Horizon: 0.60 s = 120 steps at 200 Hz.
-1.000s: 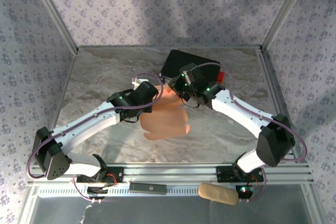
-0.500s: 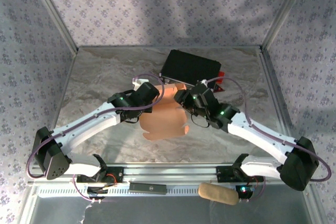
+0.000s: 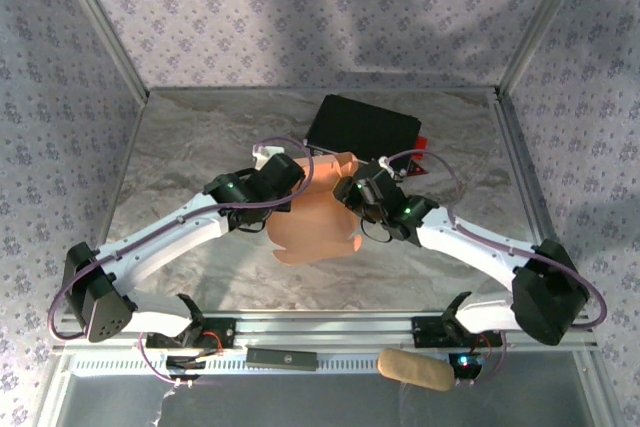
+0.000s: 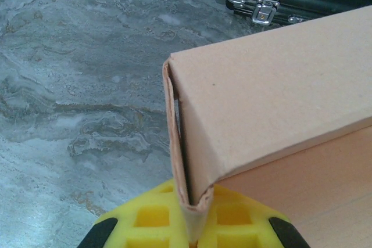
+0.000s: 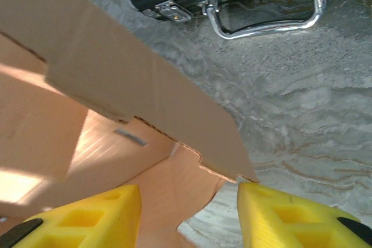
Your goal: Fold the paper box
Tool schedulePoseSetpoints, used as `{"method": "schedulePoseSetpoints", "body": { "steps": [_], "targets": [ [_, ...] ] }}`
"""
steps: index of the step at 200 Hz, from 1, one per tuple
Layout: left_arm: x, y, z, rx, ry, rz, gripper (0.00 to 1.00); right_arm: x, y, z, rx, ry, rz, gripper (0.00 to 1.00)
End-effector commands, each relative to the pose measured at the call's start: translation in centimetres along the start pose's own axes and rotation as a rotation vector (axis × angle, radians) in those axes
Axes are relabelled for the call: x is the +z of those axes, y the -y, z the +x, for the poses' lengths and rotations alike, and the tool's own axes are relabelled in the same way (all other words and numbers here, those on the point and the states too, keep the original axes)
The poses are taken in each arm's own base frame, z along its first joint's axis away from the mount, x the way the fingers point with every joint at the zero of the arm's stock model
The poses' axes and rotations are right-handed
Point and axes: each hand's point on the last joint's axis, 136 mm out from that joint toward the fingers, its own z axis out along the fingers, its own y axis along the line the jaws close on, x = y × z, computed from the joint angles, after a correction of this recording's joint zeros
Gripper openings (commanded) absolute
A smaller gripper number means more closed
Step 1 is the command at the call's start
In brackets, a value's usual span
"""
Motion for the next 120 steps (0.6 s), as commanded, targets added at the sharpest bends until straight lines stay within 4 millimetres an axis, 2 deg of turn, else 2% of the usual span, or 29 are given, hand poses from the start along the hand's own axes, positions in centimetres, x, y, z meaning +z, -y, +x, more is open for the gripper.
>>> {"method": "schedulePoseSetpoints", "body": {
  "steps": [1,22,45,76,120],
  "targets": [
    [-0.7,-0.2,-0.6,0.004,0.015,-0.015,0.0,0.2,0.1,-0.2,-0.032,0.006,0.007,0.47],
    [-0.8,-0.1,-0.6,0.005,0.018,-0.007,0.0,0.1,0.2,-0.8,-0.044,0.026,-0.01,0.45],
    [-0.8,0.2,-0.7,0.012,0.016,-0.001,0.0,0.2,-1.1,-1.3,-0.066,0.019,-0.059,0.43],
    [-0.8,0.3,-0.7,0.017,0.013,-0.004,0.0,0.8,-2.2,-1.0,-0.086,-0.015,-0.095,0.43],
    [-0.6,0.5,-0.6,0.02,0.011,0.0,0.0,0.4,-3.9,-1.0,-0.099,-0.02,-0.158,0.4]
  ]
}}
